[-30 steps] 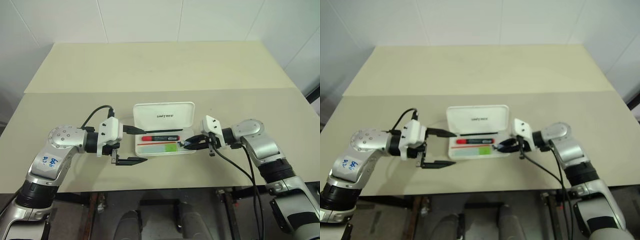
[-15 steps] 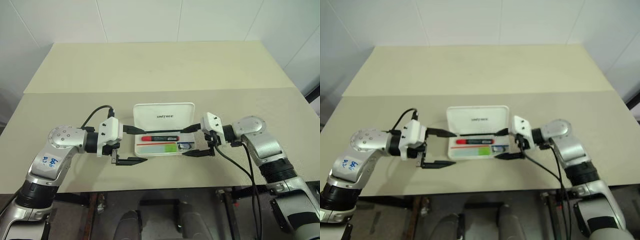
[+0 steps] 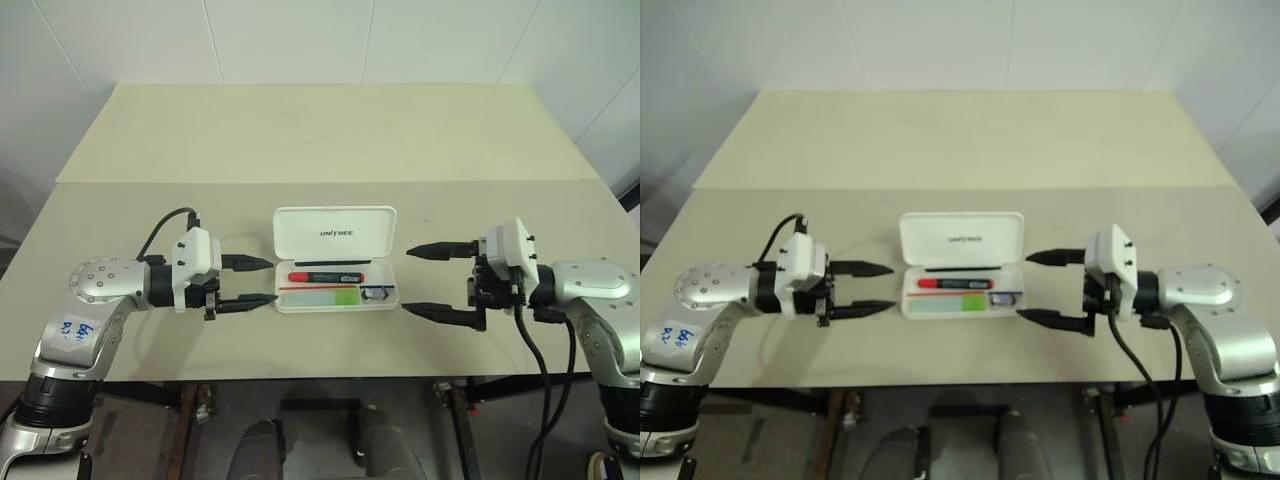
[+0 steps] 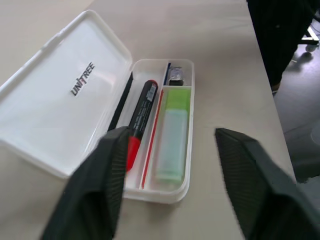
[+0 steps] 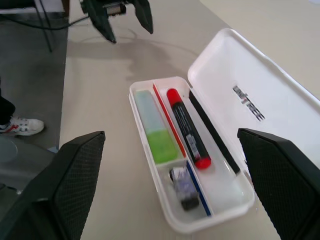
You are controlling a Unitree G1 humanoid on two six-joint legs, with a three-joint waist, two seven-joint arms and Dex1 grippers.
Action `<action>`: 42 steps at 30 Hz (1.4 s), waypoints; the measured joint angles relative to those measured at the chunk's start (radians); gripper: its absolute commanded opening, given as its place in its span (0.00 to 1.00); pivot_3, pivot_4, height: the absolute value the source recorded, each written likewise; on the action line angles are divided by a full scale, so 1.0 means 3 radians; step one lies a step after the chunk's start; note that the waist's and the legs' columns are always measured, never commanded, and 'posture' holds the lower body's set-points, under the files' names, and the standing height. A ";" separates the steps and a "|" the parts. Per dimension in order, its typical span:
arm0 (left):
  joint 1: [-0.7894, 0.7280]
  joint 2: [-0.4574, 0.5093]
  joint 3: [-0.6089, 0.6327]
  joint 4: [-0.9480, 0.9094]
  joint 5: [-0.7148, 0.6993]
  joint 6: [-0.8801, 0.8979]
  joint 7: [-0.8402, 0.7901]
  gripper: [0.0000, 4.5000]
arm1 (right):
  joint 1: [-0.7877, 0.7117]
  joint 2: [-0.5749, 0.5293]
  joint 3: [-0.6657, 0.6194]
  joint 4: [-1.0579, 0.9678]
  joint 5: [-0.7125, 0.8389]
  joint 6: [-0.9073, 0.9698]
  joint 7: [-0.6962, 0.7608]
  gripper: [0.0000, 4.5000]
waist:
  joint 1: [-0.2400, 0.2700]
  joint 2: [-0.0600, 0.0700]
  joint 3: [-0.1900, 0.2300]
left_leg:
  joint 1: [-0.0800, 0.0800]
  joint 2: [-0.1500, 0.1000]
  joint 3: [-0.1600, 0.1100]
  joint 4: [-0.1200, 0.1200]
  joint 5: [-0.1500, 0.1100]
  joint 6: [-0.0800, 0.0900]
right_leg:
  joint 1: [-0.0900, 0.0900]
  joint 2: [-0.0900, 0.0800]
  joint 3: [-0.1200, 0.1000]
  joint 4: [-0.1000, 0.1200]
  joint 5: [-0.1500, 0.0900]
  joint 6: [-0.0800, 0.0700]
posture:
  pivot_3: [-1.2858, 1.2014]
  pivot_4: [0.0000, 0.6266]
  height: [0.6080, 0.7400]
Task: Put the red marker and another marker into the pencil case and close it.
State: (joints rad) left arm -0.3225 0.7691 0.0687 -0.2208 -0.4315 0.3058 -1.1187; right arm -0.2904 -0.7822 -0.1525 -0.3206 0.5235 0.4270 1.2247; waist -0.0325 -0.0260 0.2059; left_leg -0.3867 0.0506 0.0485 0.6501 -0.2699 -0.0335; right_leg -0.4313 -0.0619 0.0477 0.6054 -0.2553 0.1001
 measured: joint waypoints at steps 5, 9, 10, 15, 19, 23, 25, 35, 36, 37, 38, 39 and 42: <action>-0.0002 -0.0014 0.0029 0.0120 -0.0003 -0.0091 -0.0026 0.00 | 0.0019 -0.0109 -0.0039 -0.0042 0.0061 0.0050 -0.0053 1.00 | 0.0001 -0.0004 0.0002 | 0.0002 0.0000 0.0002 0.0005 0.0003 0.0004 | 0.0003 0.0000 0.0003 -0.0001 -0.0001 -0.0004 | 0.52 0.24 1.00; -0.0010 -0.0056 0.0113 0.0268 -0.0010 -0.0161 0.0005 0.00 | 0.0019 -0.0115 -0.0038 -0.0042 0.0056 0.0034 -0.0105 1.00 | 0.0004 -0.0005 0.0003 | 0.0000 0.0000 0.0002 0.0002 0.0003 0.0004 | 0.0002 0.0000 0.0003 -0.0004 -0.0001 -0.0004 | 0.52 0.24 1.00; -0.0009 -0.0069 0.0131 0.0290 -0.0010 -0.0173 0.0034 0.00 | 0.0019 -0.0119 -0.0038 -0.0042 0.0053 0.0029 -0.0116 1.00 | 0.0005 -0.0005 0.0003 | 0.0000 0.0000 0.0002 0.0001 0.0003 0.0004 | 0.0002 0.0000 0.0003 -0.0006 -0.0001 -0.0004 | 0.52 0.24 1.00; -0.0009 -0.0175 0.0249 0.0643 0.0113 -0.0336 0.0361 0.00 | 0.0018 -0.0122 -0.0032 -0.0042 0.0041 0.0017 -0.0175 1.00 | 0.0006 -0.0006 0.0003 | 0.0000 0.0000 0.0002 -0.0003 0.0002 0.0004 | 0.0001 0.0000 0.0002 -0.0005 0.0003 0.0003 | 0.52 0.24 1.00; -0.0039 -0.0179 0.0236 0.1050 0.0481 -0.0570 0.0680 0.00 | 0.0018 -0.0122 -0.0026 -0.0043 0.0031 0.0015 -0.0215 1.00 | 0.0010 -0.0008 0.0004 | 0.0000 0.0000 0.0002 -0.0002 0.0002 0.0004 | 0.0001 -0.0001 0.0002 -0.0006 0.0004 0.0004 | 0.52 0.24 1.00; -0.0278 -0.0268 0.0160 0.1323 0.0670 -0.0616 0.0868 0.00 | -0.0008 -0.0122 0.0010 -0.0083 0.0018 0.0016 -0.0289 1.00 | 0.0024 -0.0010 0.0004 | -0.0003 0.0000 0.0002 0.0000 0.0002 0.0003 | 0.0002 -0.0002 0.0001 -0.0009 0.0004 0.0004 | 0.52 0.24 1.00; -0.0465 -0.0356 0.0083 0.1508 0.0739 -0.0619 0.0937 0.00 | -0.0030 -0.0121 0.0051 -0.0118 0.0020 0.0019 -0.0319 1.00 | 0.0030 -0.0012 0.0003 | -0.0004 -0.0001 0.0002 0.0001 0.0002 0.0003 | 0.0004 -0.0002 0.0001 -0.0009 0.0005 0.0005 | 0.52 0.24 1.00; -0.1062 -0.0870 -0.0213 0.1938 0.0799 -0.0499 0.0988 0.00 | -0.0043 -0.0121 0.0090 -0.0239 0.0032 0.0036 -0.0466 1.00 | 0.0011 -0.0014 0.0002 | -0.0006 -0.0001 0.0001 -0.0005 -0.0001 0.0003 | 0.0001 0.0001 0.0000 -0.0012 0.0035 0.0057 | 0.52 0.24 1.00; -0.1088 -0.0901 -0.0228 0.1947 0.0798 -0.0469 0.0982 0.00 | -0.0037 -0.0120 0.0090 -0.0247 0.0038 0.0039 -0.0484 1.00 | 0.0014 -0.0014 0.0002 | -0.0006 -0.0001 0.0001 -0.0005 -0.0001 0.0003 | 0.0000 0.0001 0.0000 -0.0012 0.0035 0.0057 | 0.52 0.24 1.00; -0.1105 -0.0934 -0.0235 0.1948 0.0797 -0.0449 0.0976 0.00 | -0.0032 -0.0119 0.0091 -0.0254 0.0041 0.0042 -0.0497 1.00 | 0.0017 -0.0014 0.0002 | -0.0007 -0.0001 0.0001 -0.0005 -0.0001 0.0003 | 0.0001 0.0000 0.0000 -0.0012 0.0035 0.0057 | 0.52 0.24 1.00; -0.1114 -0.0956 -0.0242 0.1951 0.0795 -0.0433 0.0967 0.00 | -0.0026 -0.0119 0.0091 -0.0264 0.0046 0.0044 -0.0510 1.00 | 0.0018 -0.0014 0.0002 | -0.0007 -0.0001 0.0001 -0.0004 -0.0002 0.0003 | 0.0001 0.0000 0.0000 -0.0013 0.0035 0.0057 | 0.52 0.24 1.00; -0.1117 -0.0970 -0.0247 0.1955 0.0795 -0.0418 0.0957 0.00 | -0.0019 -0.0119 0.0091 -0.0278 0.0049 0.0046 -0.0529 1.00 | 0.0018 -0.0014 0.0002 | -0.0007 -0.0001 0.0001 -0.0004 -0.0002 0.0002 | 0.0001 0.0000 0.0000 -0.0014 0.0035 0.0058 | 0.52 0.24 1.00; -0.1117 -0.1012 -0.0253 0.1949 0.0777 -0.0361 0.0918 0.00 | -0.0001 -0.0118 0.0091 -0.0300 0.0053 0.0048 -0.0569 1.00 | 0.0020 -0.0014 0.0002 | -0.0008 -0.0002 0.0001 -0.0003 -0.0002 0.0003 | 0.0002 0.0000 0.0000 -0.0015 0.0036 0.0059 | 0.52 0.24 1.00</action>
State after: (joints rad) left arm -0.6577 0.4654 -0.0072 0.3639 -0.1984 0.1974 -0.8432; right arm -0.2906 -0.8177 -0.1253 -0.4106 0.5395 0.4414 1.0541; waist -0.0265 -0.0302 0.2066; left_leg -0.3890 0.0502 0.0488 0.6493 -0.2705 -0.0327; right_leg -0.4308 -0.0620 0.0478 0.6009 -0.2446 0.1178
